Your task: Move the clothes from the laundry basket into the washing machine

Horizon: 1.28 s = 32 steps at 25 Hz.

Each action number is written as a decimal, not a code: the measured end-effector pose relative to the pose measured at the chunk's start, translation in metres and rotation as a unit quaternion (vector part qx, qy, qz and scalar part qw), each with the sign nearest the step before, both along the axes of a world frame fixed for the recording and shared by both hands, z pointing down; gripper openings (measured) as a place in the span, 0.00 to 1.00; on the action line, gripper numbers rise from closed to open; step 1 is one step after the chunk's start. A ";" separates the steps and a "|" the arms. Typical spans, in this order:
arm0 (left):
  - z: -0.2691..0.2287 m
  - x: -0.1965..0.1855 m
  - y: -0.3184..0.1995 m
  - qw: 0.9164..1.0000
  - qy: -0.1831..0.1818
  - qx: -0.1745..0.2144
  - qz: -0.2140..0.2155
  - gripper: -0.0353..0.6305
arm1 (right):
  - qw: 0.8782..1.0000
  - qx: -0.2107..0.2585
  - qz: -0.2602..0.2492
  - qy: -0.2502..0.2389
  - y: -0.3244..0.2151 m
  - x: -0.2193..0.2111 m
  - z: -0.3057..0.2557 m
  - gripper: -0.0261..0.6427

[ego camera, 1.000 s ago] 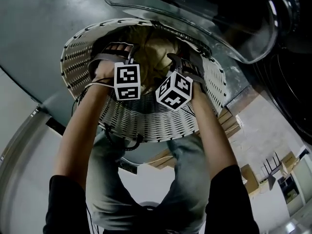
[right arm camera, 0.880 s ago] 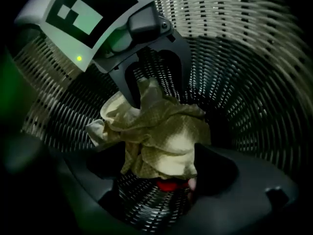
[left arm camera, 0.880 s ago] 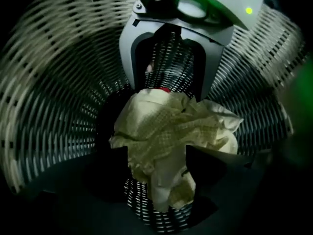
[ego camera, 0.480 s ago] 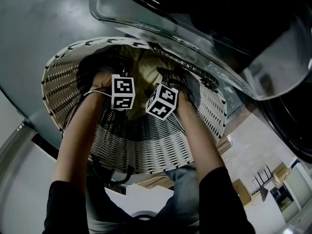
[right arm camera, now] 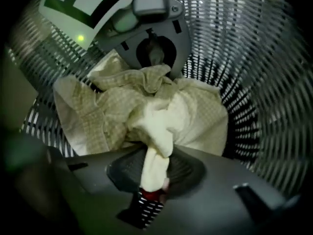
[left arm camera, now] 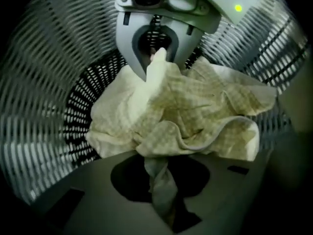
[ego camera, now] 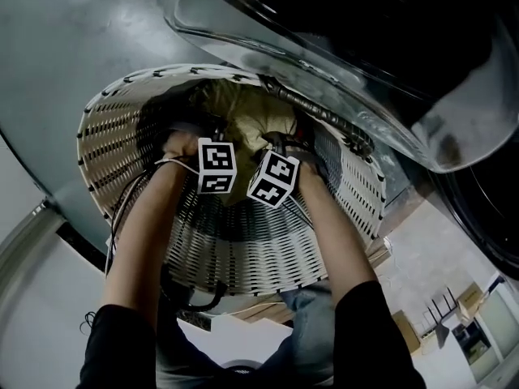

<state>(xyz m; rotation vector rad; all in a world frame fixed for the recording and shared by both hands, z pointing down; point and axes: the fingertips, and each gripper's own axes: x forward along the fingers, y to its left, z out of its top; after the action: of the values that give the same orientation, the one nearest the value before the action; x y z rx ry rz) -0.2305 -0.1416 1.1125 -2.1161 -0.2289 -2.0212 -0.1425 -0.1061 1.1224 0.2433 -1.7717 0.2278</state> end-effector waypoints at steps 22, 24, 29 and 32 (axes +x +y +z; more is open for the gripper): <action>-0.256 0.011 0.008 0.967 0.108 -0.014 -0.228 0.16 | 0.979 0.021 0.182 -0.090 -0.003 0.018 -0.253 0.12; -0.284 0.007 0.011 0.961 0.122 -0.015 -0.249 0.16 | 0.977 0.029 0.186 -0.099 -0.005 0.016 -0.282 0.12; -0.341 0.008 0.018 0.947 0.153 -0.002 -0.282 0.16 | 0.966 0.037 0.221 -0.128 -0.004 0.019 -0.337 0.12; -0.377 0.013 0.020 0.936 0.175 0.005 -0.307 0.16 | 0.956 0.041 0.253 -0.145 -0.003 0.025 -0.372 0.12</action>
<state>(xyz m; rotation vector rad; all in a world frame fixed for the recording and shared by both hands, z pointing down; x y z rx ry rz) -0.2179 -0.1218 0.7357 -2.7275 0.5650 -1.8340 -0.1176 -0.1092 0.7502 0.7605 -1.9847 0.5814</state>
